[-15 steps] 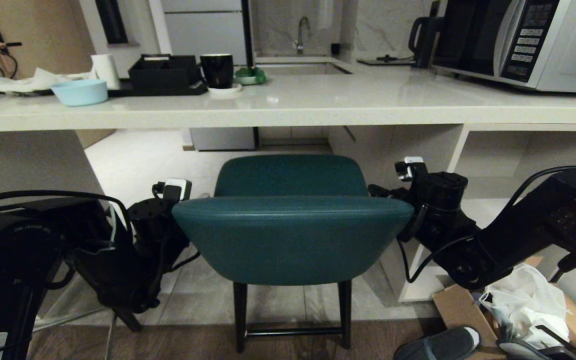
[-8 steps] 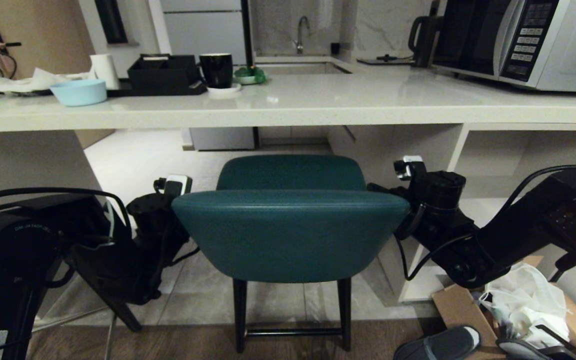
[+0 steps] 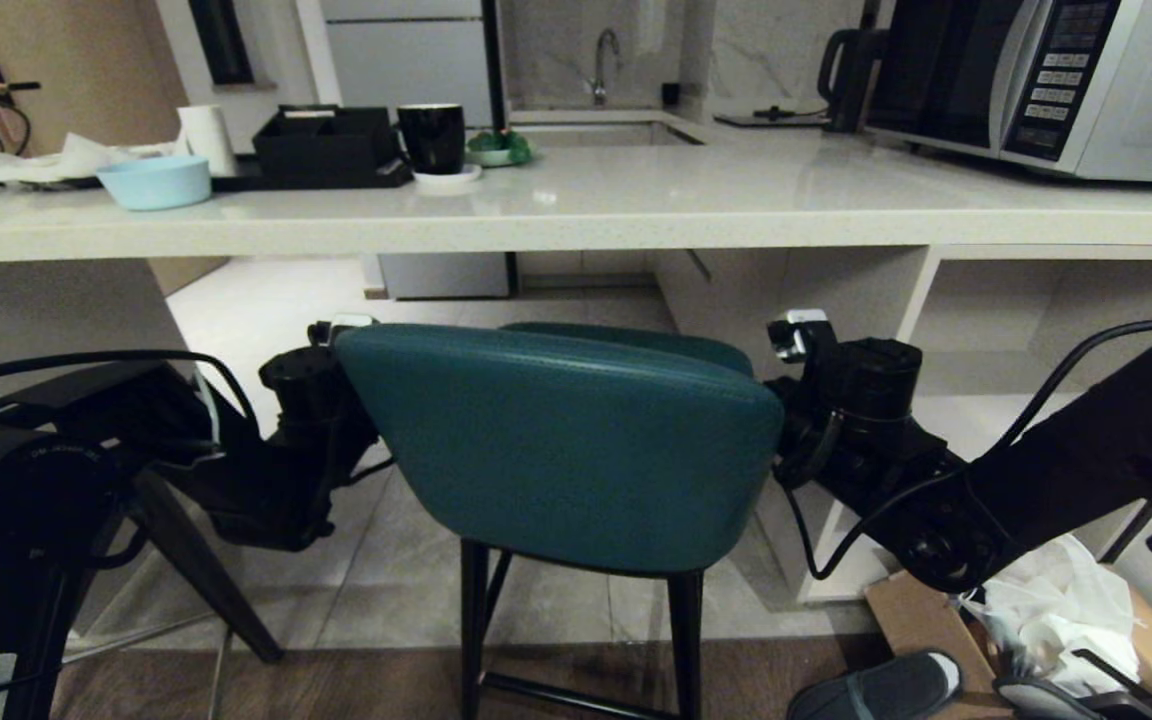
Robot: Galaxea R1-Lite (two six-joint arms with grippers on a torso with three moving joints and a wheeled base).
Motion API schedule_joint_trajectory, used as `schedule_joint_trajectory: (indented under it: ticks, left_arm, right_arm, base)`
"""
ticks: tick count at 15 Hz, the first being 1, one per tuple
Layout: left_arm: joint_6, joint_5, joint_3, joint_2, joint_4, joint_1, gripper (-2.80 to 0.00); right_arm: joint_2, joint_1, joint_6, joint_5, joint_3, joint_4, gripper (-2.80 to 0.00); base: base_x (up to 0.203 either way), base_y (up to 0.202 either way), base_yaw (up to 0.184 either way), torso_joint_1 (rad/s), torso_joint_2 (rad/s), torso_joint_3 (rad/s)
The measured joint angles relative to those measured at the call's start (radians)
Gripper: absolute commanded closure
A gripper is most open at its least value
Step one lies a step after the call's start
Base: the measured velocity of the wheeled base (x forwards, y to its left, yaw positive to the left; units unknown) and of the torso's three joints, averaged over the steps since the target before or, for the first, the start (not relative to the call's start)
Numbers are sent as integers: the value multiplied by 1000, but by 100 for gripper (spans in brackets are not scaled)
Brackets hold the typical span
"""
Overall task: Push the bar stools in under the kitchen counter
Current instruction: Pull the blue chair out from under the dining table
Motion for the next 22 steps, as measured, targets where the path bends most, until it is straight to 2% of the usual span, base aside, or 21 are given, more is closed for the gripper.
schedule_joint_trajectory:
  ticks: [3, 6, 10, 15, 22]
  left_arm:
    - [0, -1, -46, 10, 37, -8, 0]
    - [-1, 0, -33, 5, 37, -21, 0]
    - [-7, -3, 106, -61, 7, -62, 0]
    - [-11, -6, 305, -169, -63, -139, 0]
    - [-43, -6, 536, -350, -89, -189, 0]
  right_arm:
    - [-47, 43, 0, 4, 41, 3, 0]
    - [-70, 48, 2, 3, 62, 3, 0]
    - [-58, -1, 54, 4, 62, 2, 0]
    - [-12, -73, 61, 7, 49, 0, 0]
    - [29, -83, 66, 5, 31, -4, 0]
  base:
    - [0, 0, 0, 0, 0, 0]
    - [0, 0, 0, 0, 0, 0]
    - [0, 0, 0, 0, 0, 0]
    - [0, 0, 0, 0, 0, 0]
    - [0, 0, 0, 0, 0, 0]
